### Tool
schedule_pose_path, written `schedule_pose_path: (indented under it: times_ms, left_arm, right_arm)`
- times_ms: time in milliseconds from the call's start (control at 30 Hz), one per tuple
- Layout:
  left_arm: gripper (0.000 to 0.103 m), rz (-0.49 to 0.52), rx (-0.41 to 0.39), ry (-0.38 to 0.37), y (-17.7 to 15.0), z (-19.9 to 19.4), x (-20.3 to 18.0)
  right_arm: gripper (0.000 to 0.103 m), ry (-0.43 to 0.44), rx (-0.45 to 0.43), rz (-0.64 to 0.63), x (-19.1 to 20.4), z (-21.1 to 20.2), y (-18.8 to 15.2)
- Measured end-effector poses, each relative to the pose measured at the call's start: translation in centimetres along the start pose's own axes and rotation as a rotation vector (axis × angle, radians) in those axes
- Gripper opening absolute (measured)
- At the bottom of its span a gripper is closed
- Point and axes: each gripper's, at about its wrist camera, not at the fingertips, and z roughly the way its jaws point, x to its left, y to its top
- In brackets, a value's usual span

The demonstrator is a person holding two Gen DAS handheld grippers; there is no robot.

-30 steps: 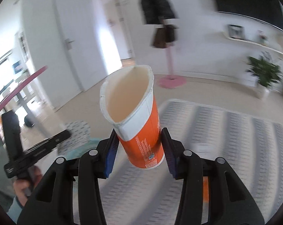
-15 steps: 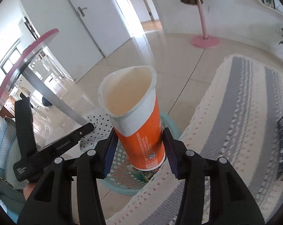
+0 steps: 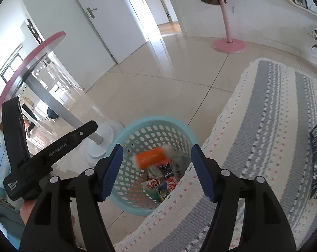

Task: Collect trash
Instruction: 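Drop the orange paper cup into the teal basket with the right tool, then move both open tools back toward the table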

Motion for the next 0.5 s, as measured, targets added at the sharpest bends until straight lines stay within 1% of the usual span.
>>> schedule_pose_path:
  times_ms: [133, 300, 400, 433, 500]
  left_arm:
    - [0.034, 0.046, -0.055, -0.049, -0.3, -1.2, -2.6]
    - [0.034, 0.11, -0.102, -0.107, -1.2, -2.0, -6.3]
    - [0.034, 0.148, -0.11, -0.144, -2.0, -2.1, -8.7]
    - [0.034, 0.161, -0.105, -0.164, -2.4, -2.2, -9.8]
    - [0.034, 0.165, -0.083, -0.216, -3.0, -1.9, -11.1]
  right_arm:
    - [0.063, -0.02, -0.037, -0.023, -0.3, -2.3, -0.2]
    - [0.063, -0.108, -0.112, -0.049, -1.7, -6.2, -0.5]
    - [0.063, -0.179, -0.167, -0.034, -3.9, -9.1, -1.0]
    - [0.063, -0.215, -0.189, -0.017, -5.4, -10.4, -1.3]
    - [0.063, -0.253, -0.209, 0.021, -7.8, -12.0, -1.9]
